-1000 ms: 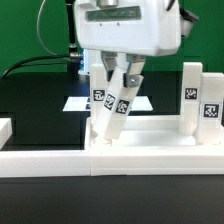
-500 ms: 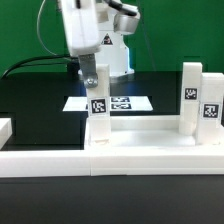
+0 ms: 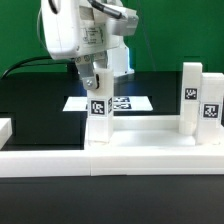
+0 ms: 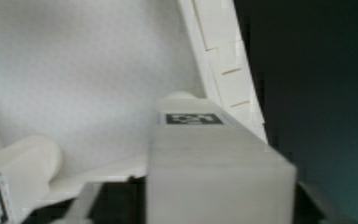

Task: Assemble desk

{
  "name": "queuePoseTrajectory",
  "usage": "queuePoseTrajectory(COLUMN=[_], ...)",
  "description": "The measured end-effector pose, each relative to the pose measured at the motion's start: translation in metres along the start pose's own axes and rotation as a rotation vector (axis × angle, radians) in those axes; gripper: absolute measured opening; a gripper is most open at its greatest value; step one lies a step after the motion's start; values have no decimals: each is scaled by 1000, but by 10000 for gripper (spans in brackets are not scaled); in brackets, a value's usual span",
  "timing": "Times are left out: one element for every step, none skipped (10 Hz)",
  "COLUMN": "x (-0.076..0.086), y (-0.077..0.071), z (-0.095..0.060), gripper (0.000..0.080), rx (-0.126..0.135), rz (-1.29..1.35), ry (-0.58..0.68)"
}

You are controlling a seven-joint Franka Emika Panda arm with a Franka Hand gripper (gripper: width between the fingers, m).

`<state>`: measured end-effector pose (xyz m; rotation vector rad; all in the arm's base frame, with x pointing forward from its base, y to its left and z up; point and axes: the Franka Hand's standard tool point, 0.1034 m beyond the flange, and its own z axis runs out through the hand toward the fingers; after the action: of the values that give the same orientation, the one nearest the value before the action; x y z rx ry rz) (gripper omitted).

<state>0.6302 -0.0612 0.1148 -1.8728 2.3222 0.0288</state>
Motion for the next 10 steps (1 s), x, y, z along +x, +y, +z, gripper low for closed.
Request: queuePoseTrajectory(x=[1, -2, -7, -5, -4, -3, -3, -4, -8, -7], y=[-2, -1, 2, 2, 2, 2, 2, -4, -5, -5], z=[0, 0, 2, 2, 2, 2, 2, 2, 3, 3], gripper=[514, 514, 621, 641, 647, 647, 649, 649, 649, 649], rx=[-18, -28, -38, -40, -41, -45, -48, -73, -73, -69], rz=[-197, -323, -457, -513, -552, -640, -726, -1099, -1169, -1121], ry=[47, 61, 69, 69, 68, 67, 66, 119, 129, 128])
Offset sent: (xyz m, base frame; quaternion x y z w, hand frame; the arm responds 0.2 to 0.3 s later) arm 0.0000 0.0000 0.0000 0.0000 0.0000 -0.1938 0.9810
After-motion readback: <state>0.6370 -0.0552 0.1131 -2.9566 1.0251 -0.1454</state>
